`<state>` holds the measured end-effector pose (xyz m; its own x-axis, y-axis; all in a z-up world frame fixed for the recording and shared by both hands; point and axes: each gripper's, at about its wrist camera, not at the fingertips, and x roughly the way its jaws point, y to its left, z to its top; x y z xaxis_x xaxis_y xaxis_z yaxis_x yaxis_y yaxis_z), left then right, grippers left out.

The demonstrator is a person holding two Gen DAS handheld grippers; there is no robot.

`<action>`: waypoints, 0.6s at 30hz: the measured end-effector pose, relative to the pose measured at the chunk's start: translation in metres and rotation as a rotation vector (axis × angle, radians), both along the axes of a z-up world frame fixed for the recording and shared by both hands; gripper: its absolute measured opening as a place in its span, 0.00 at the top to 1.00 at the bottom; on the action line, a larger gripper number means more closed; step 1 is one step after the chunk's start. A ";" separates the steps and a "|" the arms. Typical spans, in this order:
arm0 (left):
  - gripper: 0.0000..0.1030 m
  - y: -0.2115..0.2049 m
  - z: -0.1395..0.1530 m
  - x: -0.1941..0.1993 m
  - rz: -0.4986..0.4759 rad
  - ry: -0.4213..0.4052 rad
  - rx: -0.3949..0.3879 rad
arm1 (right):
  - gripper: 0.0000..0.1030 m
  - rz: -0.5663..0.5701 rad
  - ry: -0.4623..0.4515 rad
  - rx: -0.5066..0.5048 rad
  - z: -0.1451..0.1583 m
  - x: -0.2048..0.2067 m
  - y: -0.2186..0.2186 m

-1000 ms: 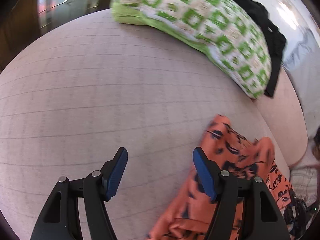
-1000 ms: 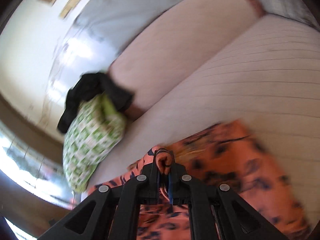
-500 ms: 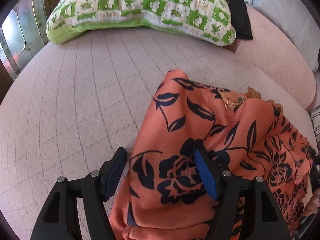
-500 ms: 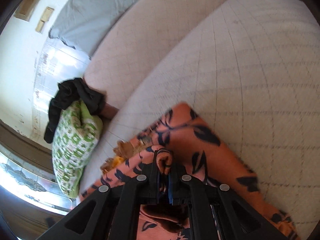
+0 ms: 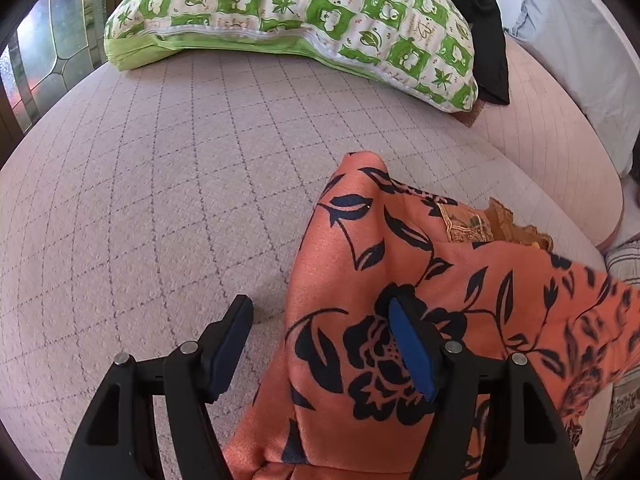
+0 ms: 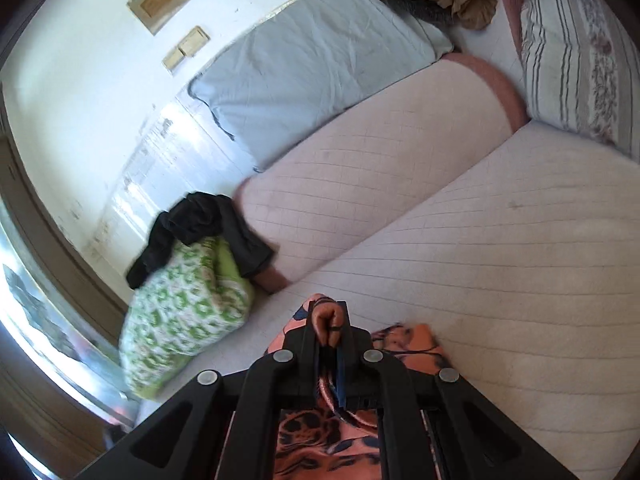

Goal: Fold small clothes

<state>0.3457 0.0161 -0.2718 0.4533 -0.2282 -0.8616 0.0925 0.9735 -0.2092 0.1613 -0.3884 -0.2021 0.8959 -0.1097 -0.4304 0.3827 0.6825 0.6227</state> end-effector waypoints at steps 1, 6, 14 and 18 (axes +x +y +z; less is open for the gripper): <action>0.31 0.003 0.001 0.001 0.001 -0.003 0.007 | 0.94 -0.008 0.043 0.010 -0.008 0.003 -0.003; 0.31 0.001 0.003 -0.006 0.005 -0.025 0.042 | 0.91 -0.035 0.327 0.040 -0.075 0.030 -0.015; 0.29 -0.011 -0.003 0.005 0.026 -0.033 0.059 | 0.88 0.014 0.300 0.134 -0.080 0.027 -0.039; 0.29 -0.014 -0.004 0.007 0.029 -0.031 0.058 | 0.76 0.109 0.254 0.026 -0.051 0.033 -0.021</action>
